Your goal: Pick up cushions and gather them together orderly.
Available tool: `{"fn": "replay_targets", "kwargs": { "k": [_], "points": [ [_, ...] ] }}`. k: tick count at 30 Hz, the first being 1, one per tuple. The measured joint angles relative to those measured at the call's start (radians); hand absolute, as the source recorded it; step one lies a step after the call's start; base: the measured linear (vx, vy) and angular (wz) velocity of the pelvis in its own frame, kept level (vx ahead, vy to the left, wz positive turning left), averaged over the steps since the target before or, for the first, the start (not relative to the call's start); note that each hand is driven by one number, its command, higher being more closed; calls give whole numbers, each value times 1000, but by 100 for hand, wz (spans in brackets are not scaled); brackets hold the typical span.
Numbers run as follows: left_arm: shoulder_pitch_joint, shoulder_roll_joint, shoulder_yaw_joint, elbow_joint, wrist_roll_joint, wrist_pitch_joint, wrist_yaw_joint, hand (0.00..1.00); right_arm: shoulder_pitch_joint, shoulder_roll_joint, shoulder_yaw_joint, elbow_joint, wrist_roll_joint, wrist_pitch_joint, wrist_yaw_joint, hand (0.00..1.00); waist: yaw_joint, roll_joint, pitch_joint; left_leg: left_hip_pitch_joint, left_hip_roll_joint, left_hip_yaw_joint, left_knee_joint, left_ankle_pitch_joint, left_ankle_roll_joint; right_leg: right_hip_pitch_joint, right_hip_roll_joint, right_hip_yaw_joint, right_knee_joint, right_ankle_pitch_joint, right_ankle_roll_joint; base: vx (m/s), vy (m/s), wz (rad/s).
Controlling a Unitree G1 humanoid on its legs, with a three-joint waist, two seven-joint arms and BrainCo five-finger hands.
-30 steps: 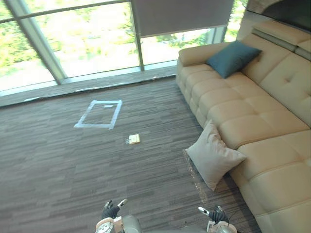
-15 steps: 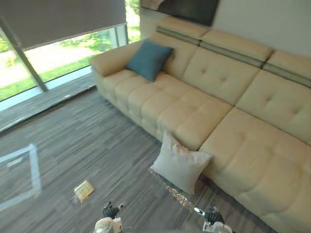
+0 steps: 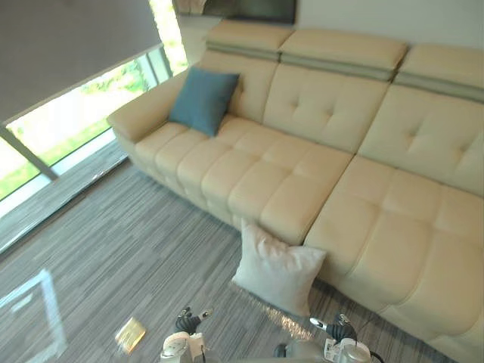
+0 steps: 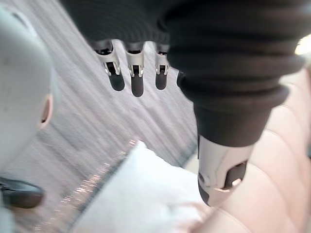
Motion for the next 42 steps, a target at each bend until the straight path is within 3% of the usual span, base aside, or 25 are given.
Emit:
{"fn": "replay_targets", "kwargs": {
  "k": [2, 5, 7, 8, 10, 12, 15, 19, 25, 27, 31, 32, 33, 36, 42],
  "points": [
    [-1, -3, 20, -10, 0, -3, -2, 0, 5, 2, 0, 2, 0, 1, 0, 0, 6, -5, 1, -57, -28, -24, -94, -21, 9, 22, 3, 57, -8, -8, 9, 163, 42, -95],
    [-4, -9, 24, -11, -1, -18, 0, 0, 6, 3, 0, 11, 2, 1, -2, 0, 17, -11, 2, -93, -127, -158, -347, -27, 3, 37, -5, 149, -5, -24, 39, 246, 168, -98],
    [-6, -14, 21, -4, -1, -19, 0, 0, 5, 0, 1, 19, 1, 0, -4, 0, 19, -1, -5, -85, -165, -241, -510, 76, 43, 41, 6, 177, 2, -42, 70, 248, 216, -75],
    [-16, -2, 23, 5, -1, -19, 0, 0, 4, 8, 6, 31, 0, 3, -8, 0, 22, -15, -9, -74, -174, -246, -527, 99, 11, 45, -4, 198, 15, -56, 92, 300, 263, -37],
    [-24, 19, 21, 19, 0, -18, 1, 0, 22, 36, 8, 31, -1, 3, -9, 0, 21, -75, -38, -45, -218, -217, -580, 103, 19, 52, -53, 198, 11, -63, 109, 340, 275, -15],
    [-30, 29, 13, 28, 0, -17, 1, 0, 29, 65, 6, 33, -1, 2, -10, 0, 21, -99, -48, -19, -250, -205, -602, 97, 30, 72, -85, 192, -4, -55, 135, 237, 184, -2],
    [-30, 28, 12, 38, 0, -17, 2, 0, 32, 67, -3, 37, -1, 2, -9, 0, 23, -98, -49, 47, -270, -182, -641, 91, 41, 106, -107, 195, -6, -43, 152, 107, 116, -7],
    [-27, 25, -7, 45, -2, -18, 2, 0, 34, 63, -35, 41, 2, -1, -17, 0, 28, -84, -54, 87, -266, -154, -692, 99, 50, 111, -102, 203, -10, -27, 145, 14, 19, -24],
    [-26, 10, -26, 46, -2, -18, 4, 0, 32, 53, -71, 44, 3, -2, -24, 0, 21, -53, -51, 110, -257, -155, -787, 165, 46, 98, -81, 198, -37, 1, 136, -69, -39, -1],
    [-35, 12, -26, 46, -6, -18, 9, 0, 21, 42, -69, 46, 5, -2, -33, 0, 22, -55, -35, 82, -247, -151, -771, 170, 46, 68, -74, 202, -16, 1, 135, -142, -60, -6],
    [-110, 27, -64, 36, -45, -18, 35, 0, -50, 3, -67, 50, 40, -6, -57, 0, 25, -23, 30, -191, -164, -155, -470, 61, 51, -160, -32, 209, 187, -23, 129, -273, -38, -16],
    [-138, 51, -71, 21, -60, -18, 48, 0, -81, 1, -65, 41, 46, -6, -60, 0, 25, -47, 57, -283, -160, -155, -378, 32, 44, -243, -37, 211, 250, -83, 114, -299, -25, -15],
    [-172, 69, -86, 11, -70, -17, 53, 0, -102, -6, -60, 13, 47, -7, -62, 0, 25, -49, 82, -372, -146, -162, -296, 15, 45, -322, -36, 207, 311, -119, 107, -369, -40, -3],
    [-257, 108, -97, -46, -95, -18, 71, 0, -149, -26, -62, -41, 80, -8, -86, 0, 21, -49, 134, -557, -125, -185, -167, 6, 48, -506, -31, 190, 455, -155, 107, -308, -39, 10],
    [-426, 183, -87, -163, -198, -43, 94, 0, -369, -64, -62, -168, 127, -32, -126, 0, 22, -45, 179, -890, -86, -204, -12, 22, 73, -851, -18, 193, 641, -158, 95, -174, -36, -2]
  ]
}}
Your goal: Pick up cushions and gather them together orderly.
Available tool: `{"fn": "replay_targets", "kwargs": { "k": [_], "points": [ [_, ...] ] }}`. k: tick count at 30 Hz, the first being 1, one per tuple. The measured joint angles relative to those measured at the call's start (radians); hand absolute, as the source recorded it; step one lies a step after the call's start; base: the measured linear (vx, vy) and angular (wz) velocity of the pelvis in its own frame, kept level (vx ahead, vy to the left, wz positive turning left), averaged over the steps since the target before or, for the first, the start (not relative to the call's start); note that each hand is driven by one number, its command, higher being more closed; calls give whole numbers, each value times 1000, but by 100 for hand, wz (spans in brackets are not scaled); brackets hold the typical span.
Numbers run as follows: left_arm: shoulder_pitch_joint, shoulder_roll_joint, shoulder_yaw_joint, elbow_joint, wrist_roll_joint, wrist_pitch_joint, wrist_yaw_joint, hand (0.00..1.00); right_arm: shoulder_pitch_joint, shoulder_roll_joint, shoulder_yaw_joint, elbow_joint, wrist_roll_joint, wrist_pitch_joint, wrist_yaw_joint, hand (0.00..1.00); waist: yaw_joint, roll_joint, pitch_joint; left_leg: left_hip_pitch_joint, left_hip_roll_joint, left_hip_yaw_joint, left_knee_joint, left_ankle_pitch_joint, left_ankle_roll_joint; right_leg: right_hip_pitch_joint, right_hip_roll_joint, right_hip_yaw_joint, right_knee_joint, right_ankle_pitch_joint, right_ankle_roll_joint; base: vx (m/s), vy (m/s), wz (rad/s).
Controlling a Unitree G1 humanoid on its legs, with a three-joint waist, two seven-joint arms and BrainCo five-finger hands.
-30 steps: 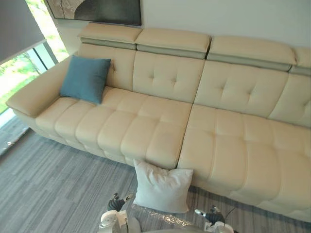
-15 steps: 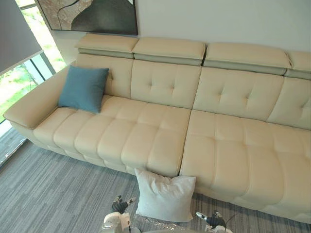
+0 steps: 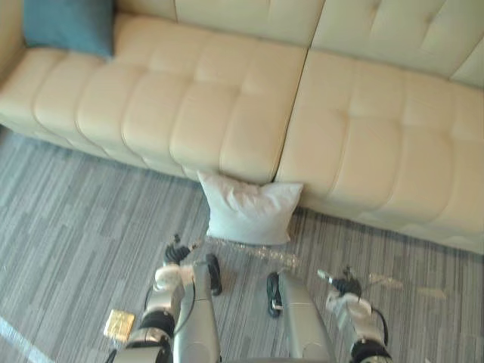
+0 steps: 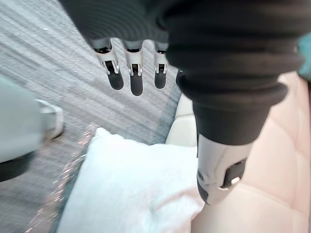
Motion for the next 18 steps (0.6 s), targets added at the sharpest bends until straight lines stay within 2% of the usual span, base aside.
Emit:
{"fn": "replay_targets", "kwargs": {
  "k": [3, 7, 10, 13, 16, 18],
  "points": [
    [-85, 30, 1, -45, -29, -12, 2, 0, -123, -26, -1, -61, 28, -19, -12, 0, 2, 3, 22, -154, 10, -5, 63, 11, 18, -157, 0, 2, 74, 2, -3, -81, -20, 2],
    [-204, 92, -10, -101, -52, -19, 4, 0, -262, -70, -3, -124, 71, -37, -21, 0, 5, 3, 69, -322, 21, -7, 143, 11, 21, -330, 1, 12, 163, 0, 0, -45, -2, -2],
    [-298, 148, -33, -149, -76, -30, 20, 0, -377, -133, 32, -170, 79, -49, -35, 0, 8, 2, 98, -442, 29, -6, 195, 7, 27, -456, 2, 22, 219, -3, 7, -39, 7, -4],
    [-396, 188, -74, -152, -76, -35, 26, 0, -491, -184, 90, -170, 78, -58, -47, 0, 11, 1, 121, -524, 43, -6, 250, -1, 39, -540, 6, 27, 270, -9, 16, -35, 1, -6],
    [-480, 191, -127, -152, -75, -36, 40, 0, -585, -190, 129, -170, 78, -64, -60, 0, 11, 2, 131, -575, 46, -9, 284, -6, 46, -591, 6, 30, 306, -15, 25, -41, 5, 0],
    [-552, 190, -167, -142, -73, -36, 40, 0, -640, -178, 150, -167, 81, -77, -100, 0, 12, 3, 134, -618, 48, -12, 302, -13, 51, -632, 5, 29, 322, -17, 26, -54, 21, -2]
  ]
}}
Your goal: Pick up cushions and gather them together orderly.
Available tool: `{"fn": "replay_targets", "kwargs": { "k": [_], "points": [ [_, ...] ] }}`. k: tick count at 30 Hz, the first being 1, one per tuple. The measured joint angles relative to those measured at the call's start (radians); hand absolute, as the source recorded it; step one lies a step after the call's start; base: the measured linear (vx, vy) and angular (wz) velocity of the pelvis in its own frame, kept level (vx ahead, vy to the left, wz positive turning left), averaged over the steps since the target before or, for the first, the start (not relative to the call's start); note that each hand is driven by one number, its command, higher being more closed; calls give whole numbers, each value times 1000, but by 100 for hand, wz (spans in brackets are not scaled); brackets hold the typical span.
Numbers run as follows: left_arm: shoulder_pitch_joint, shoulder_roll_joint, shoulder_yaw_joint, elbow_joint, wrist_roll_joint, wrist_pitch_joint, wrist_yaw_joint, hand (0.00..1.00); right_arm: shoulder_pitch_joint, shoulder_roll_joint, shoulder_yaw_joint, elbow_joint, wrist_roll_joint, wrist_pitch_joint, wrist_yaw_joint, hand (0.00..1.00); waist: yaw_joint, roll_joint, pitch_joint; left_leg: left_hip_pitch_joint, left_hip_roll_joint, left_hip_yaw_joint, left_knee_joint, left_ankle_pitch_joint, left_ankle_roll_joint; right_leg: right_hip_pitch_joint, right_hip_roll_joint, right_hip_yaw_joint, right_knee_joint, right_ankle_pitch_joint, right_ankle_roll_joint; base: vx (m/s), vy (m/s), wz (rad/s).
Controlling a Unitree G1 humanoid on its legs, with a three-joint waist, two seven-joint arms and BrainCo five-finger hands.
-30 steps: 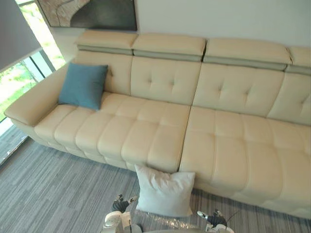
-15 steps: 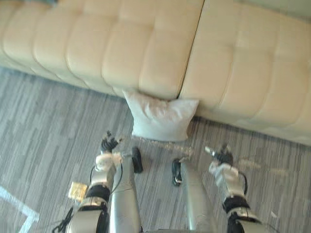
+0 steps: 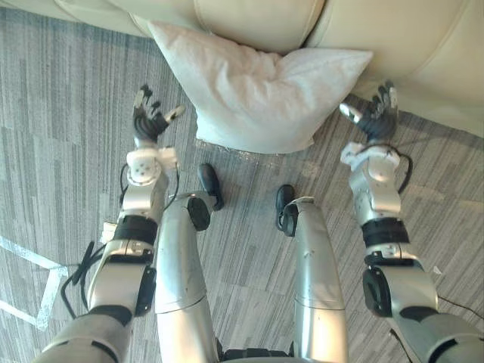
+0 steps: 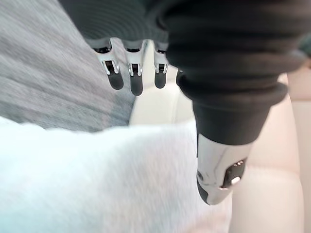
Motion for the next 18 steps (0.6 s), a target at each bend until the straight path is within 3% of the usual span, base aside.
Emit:
{"fn": "replay_targets", "kwargs": {
  "k": [5, 6, 7, 12, 18],
  "points": [
    [-87, -13, -67, 1, 18, 3, 45, 0, -38, 15, 11, 0, 35, -30, -38, 0, -11, 1, 0, -40, -6, 5, 2, 1, 2, -37, -10, 2, -3, 5, -5, -41, 40, 0],
    [-92, -18, -77, 1, 22, 4, 58, 0, -45, 35, 10, 0, 38, -33, -56, 100, -14, 1, 0, -40, -9, 6, -1, 1, 2, -37, -13, 2, -5, 5, -5, -16, 30, 6],
    [-95, -28, -77, 1, 27, 4, 72, 100, -52, 41, 10, 0, 50, -37, -68, 100, -18, 1, 0, -40, -13, 6, -3, 2, 3, -38, -16, 2, -6, 6, -6, -12, 26, 9],
    [-103, -98, -80, -46, 10, 6, 167, 100, -67, 64, 9, 0, 115, -47, -107, 100, -31, 1, 0, -37, -23, 6, -2, 8, 9, -33, -20, 5, -4, 6, -5, -4, 9, 3],
    [-101, -131, -82, -60, -15, 7, 205, 100, -59, 90, 39, -2, 145, -24, -101, 100, -34, 0, 0, 22, -23, 4, -13, 14, 3, 22, -20, 1, -3, 6, -6, -8, -2, 3]
  ]
}}
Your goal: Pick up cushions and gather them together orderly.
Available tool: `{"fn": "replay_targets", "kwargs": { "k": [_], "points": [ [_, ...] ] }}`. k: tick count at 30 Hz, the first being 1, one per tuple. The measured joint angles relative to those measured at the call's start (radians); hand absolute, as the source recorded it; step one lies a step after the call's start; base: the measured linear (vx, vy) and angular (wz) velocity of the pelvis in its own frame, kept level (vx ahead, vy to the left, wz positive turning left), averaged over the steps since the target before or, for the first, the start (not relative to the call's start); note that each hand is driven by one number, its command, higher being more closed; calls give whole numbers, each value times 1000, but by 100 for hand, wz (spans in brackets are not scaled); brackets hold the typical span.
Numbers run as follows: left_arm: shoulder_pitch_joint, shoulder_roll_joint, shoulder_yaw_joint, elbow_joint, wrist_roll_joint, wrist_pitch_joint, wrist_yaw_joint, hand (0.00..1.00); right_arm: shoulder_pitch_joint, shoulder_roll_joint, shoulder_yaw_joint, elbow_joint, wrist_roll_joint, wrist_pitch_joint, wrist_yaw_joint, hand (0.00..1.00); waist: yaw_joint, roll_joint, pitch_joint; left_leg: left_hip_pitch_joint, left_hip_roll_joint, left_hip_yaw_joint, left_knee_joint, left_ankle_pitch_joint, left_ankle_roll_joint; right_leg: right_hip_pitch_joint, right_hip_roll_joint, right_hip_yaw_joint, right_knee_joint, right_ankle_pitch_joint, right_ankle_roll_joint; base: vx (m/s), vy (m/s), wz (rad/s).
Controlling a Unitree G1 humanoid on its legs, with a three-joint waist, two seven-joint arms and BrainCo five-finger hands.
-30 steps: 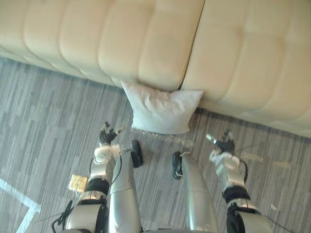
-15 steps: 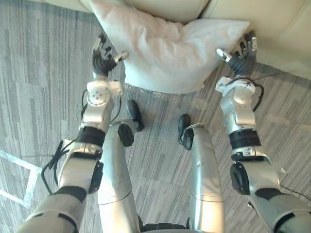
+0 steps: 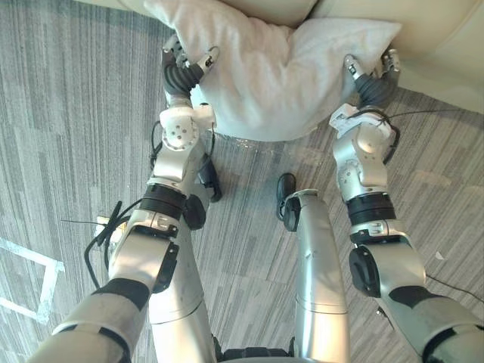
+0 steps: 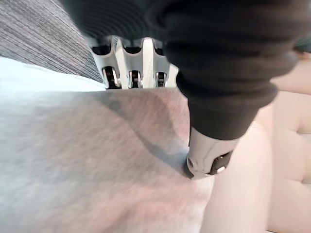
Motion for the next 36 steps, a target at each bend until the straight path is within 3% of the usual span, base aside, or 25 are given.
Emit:
{"fn": "replay_targets", "kwargs": {
  "k": [6, 8, 10, 19, 28, 34, 36],
  "points": [
    [63, -36, 0, -146, -9, -31, 13, 100, 105, 40, 1, -161, 5, -26, 18, 100, -3, -3, -2, 144, -1, -5, -82, 16, -16, 150, 1, -23, -87, 14, -13, 0, 0, 0],
    [144, -74, -5, -194, -9, -58, 12, 100, 185, 62, 1, -188, 6, -51, 36, 100, -4, -4, -72, 185, -6, 1, -145, 26, -24, 189, 3, -27, -153, 28, -14, 89, -9, -2],
    [197, -97, -14, -229, -8, -79, 11, 100, 241, 77, 2, -230, -1, -61, 45, 100, -5, -5, -72, 259, -12, 4, -194, 39, -30, 263, 4, -32, -206, 39, -16, 122, -8, 1],
    [576, -173, -138, -442, -6, -87, -18, 100, 671, 136, 36, -483, -47, -68, 62, 100, -14, -10, -82, 736, -52, 42, -463, 53, -53, 744, -9, -53, -513, 87, 9, 126, 8, -3],
    [972, -174, -192, -637, -7, -120, -111, 100, 1081, 145, 99, -759, -129, -68, 170, 100, -13, -24, -249, 1104, -70, 143, -669, 34, -47, 1123, -13, -13, -852, 170, 49, 138, 86, -21],
    [1077, -174, -192, -659, -27, -121, -145, 100, 1148, 144, 119, -767, -198, -67, 191, 100, -9, -17, -309, 1175, -47, 199, -636, -43, -51, 1188, 1, 51, -885, 188, 61, 65, 94, -42],
    [1080, -173, -192, -647, -29, -113, -145, 100, 1143, 144, 118, -736, -201, -66, 192, 100, -11, -15, -308, 1201, -33, 227, -609, -70, -50, 1128, 5, 53, -736, 207, 127, 71, 77, -36]
  ]
}}
